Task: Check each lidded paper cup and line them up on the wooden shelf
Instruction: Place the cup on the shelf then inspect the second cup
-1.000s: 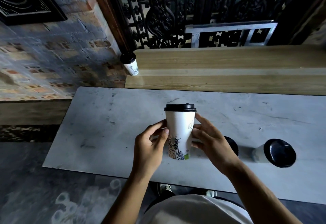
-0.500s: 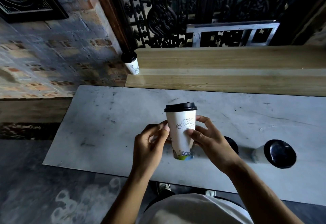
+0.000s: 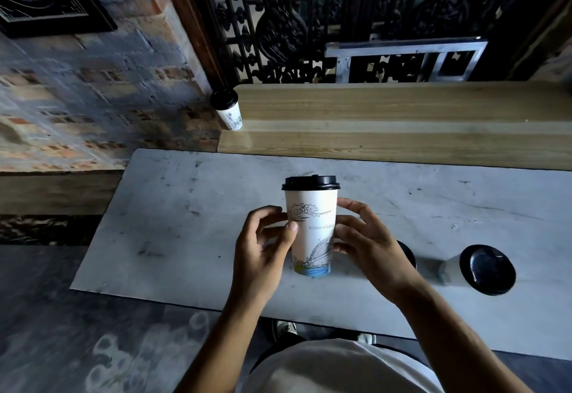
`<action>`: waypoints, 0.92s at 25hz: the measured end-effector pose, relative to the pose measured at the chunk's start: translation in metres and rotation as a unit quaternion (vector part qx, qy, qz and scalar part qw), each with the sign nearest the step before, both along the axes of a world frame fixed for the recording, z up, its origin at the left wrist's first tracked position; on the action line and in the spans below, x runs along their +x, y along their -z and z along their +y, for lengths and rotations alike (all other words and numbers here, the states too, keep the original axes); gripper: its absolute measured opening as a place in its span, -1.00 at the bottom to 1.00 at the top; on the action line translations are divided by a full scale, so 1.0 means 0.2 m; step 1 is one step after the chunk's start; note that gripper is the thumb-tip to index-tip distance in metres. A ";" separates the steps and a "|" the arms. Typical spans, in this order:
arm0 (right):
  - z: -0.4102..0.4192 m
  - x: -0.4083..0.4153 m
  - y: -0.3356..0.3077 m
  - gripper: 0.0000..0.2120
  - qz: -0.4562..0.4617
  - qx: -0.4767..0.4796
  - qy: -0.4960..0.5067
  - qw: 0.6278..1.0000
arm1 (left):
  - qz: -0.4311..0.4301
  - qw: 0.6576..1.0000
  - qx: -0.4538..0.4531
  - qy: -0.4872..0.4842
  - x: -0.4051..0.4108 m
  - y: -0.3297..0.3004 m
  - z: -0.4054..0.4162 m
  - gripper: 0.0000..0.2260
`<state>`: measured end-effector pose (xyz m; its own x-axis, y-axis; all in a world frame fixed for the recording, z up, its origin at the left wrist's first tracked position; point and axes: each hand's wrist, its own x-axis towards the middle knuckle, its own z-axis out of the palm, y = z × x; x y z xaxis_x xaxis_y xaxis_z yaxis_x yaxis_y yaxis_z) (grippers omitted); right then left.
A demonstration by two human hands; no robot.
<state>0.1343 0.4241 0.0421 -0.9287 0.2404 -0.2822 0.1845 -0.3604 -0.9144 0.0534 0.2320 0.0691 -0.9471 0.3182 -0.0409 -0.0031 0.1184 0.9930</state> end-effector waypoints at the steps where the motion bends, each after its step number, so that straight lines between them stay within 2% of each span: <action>1: 0.00 -0.01 0.01 -0.47 -0.004 0.002 0.003 1.000 | 0.019 1.000 -0.006 -0.008 0.00 0.00 -0.01 -0.67; 3: 0.00 -0.01 0.01 -0.37 -0.012 0.002 0.001 1.000 | 0.051 0.998 -0.017 -0.017 -0.01 0.00 -0.02 -0.79; 5: 0.00 -0.01 -0.01 -0.42 -0.008 0.011 -0.015 1.000 | 0.071 0.997 -0.012 -0.014 -0.02 0.01 -0.02 -0.85; 8: 0.01 -0.01 -0.03 -0.58 0.010 0.035 -0.041 0.998 | 0.077 0.997 0.005 0.000 -0.02 0.02 -0.03 -0.80; 12: 0.00 -0.01 -0.05 -0.46 -0.011 0.017 -0.001 1.000 | 0.034 0.999 0.035 0.008 -0.01 0.01 -0.02 -0.84; 14: 0.00 -0.02 -0.05 -0.49 -0.007 -0.015 0.018 1.000 | 0.004 0.999 0.041 0.010 0.00 0.00 -0.01 -0.78; 17: 0.01 -0.03 -0.06 -0.64 0.006 -0.086 0.028 0.996 | -0.030 0.999 0.041 0.015 0.01 0.01 -0.01 -0.62; 19: 0.01 -0.03 -0.06 -0.67 0.007 -0.090 0.024 0.996 | -0.040 0.998 0.038 0.023 0.02 0.00 -0.01 -0.56; 23: 0.00 -0.02 -0.07 -0.66 0.020 -0.052 0.023 0.998 | -0.013 0.999 0.020 0.046 0.02 -0.03 0.00 -0.70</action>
<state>0.1306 0.4236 0.0551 -0.9282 0.2542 -0.2715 0.1305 -0.4611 -0.8777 0.0570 0.2316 0.0758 -0.9125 0.4060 -0.0506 -0.0197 0.0798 0.9966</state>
